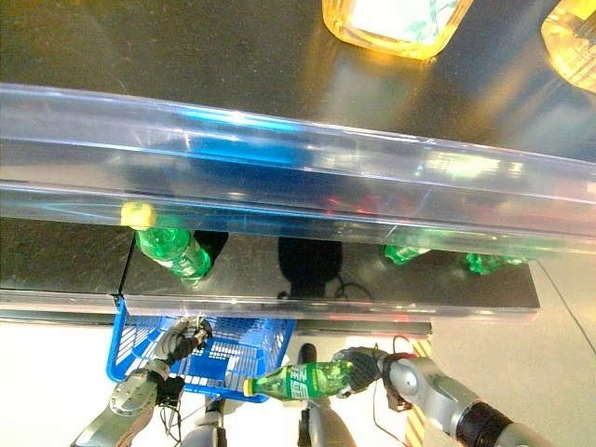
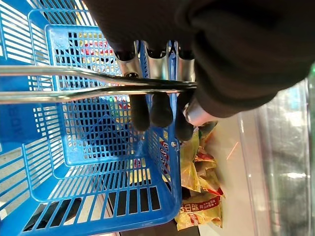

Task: Pick up the snacks into the basket

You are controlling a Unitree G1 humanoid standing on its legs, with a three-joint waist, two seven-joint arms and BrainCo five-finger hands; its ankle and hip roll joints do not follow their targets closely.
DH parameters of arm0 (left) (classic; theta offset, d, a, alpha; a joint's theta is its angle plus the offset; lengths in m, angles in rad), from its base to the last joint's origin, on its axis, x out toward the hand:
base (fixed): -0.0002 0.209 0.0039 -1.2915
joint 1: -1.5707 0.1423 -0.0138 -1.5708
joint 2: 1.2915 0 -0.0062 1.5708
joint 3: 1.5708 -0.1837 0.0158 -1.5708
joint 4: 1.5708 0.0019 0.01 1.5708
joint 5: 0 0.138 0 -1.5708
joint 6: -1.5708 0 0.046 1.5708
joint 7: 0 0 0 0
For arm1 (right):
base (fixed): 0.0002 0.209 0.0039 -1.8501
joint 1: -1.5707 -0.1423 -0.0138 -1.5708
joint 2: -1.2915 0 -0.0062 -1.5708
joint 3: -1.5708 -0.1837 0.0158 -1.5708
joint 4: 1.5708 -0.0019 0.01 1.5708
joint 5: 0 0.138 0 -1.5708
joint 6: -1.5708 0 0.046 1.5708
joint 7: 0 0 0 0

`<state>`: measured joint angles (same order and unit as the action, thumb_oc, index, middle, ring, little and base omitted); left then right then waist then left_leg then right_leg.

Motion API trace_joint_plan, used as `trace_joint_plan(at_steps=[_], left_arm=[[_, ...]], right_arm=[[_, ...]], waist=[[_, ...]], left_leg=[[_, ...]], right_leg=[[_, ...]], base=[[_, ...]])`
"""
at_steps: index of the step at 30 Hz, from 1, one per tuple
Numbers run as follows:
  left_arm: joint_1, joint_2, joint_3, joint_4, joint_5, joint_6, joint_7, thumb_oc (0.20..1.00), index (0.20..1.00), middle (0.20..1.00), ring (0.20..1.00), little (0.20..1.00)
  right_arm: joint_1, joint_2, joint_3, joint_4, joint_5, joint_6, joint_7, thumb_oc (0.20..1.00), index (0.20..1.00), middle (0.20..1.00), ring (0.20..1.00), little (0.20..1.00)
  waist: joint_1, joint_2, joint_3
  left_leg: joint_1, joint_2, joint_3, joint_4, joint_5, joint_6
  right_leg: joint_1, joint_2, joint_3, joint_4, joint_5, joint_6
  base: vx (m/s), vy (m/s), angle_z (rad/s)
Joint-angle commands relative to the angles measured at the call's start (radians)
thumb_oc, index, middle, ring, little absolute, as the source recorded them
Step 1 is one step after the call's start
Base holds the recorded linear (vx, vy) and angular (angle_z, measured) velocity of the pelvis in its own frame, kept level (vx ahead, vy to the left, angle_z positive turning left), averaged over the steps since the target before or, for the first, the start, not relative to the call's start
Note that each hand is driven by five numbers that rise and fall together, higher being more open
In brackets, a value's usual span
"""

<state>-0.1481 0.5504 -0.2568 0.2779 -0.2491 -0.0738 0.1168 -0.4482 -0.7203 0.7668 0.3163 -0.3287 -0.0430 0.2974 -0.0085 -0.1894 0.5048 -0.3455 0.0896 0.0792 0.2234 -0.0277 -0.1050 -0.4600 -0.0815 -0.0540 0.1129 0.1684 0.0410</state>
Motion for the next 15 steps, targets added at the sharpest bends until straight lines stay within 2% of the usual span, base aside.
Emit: trace_joint_plan(at_steps=[1,7,8,15], left_arm=[[-0.059,0.037,0.029,-0.097,0.034,-0.085,0.007,0.200,0.200,0.200,0.200,0.200],[-0.067,0.008,0.002,-0.086,0.023,-0.080,0.019,0.200,0.200,0.200,0.200,0.200],[-0.068,0.000,-0.007,-0.082,0.019,-0.074,0.022,0.200,0.200,0.200,0.200,0.200],[-0.072,-0.019,-0.032,-0.073,0.010,-0.063,0.035,0.200,0.200,0.200,0.200,0.200]], right_arm=[[0.013,0.021,-0.005,-0.107,0.048,-0.053,-0.003,0.200,0.200,0.200,0.200,0.200],[-0.024,0.168,-0.005,0.030,0.049,-0.022,-0.062,0.200,0.200,0.200,0.200,0.200],[-0.034,0.226,-0.003,0.087,0.052,-0.007,-0.080,0.200,0.200,0.200,0.200,0.200],[-0.070,0.357,-0.003,0.232,0.065,0.024,-0.148,0.200,0.200,0.200,0.200,0.200]], waist=[[0.008,-0.034,0.007],[0.016,-0.015,0.015],[0.018,-0.008,0.015],[0.024,0.015,0.015]], left_leg=[[-0.077,0.015,-0.066,0.008,0.052,0.006],[-0.084,0.013,-0.069,0.007,0.054,0.009],[-0.090,0.012,-0.070,0.008,0.054,0.010],[-0.109,0.008,-0.072,0.012,0.057,0.013]], right_leg=[[-0.037,-0.098,0.026,0.124,-0.090,0.136],[-0.043,-0.098,0.023,0.130,-0.090,0.133],[-0.048,-0.099,0.024,0.130,-0.091,0.132],[-0.067,-0.101,0.024,0.138,-0.090,0.131]], base=[[0.00,0.000,0.00],[0.00,0.000,0.00],[0.00,0.000,0.00],[0.00,0.000,0.00]])
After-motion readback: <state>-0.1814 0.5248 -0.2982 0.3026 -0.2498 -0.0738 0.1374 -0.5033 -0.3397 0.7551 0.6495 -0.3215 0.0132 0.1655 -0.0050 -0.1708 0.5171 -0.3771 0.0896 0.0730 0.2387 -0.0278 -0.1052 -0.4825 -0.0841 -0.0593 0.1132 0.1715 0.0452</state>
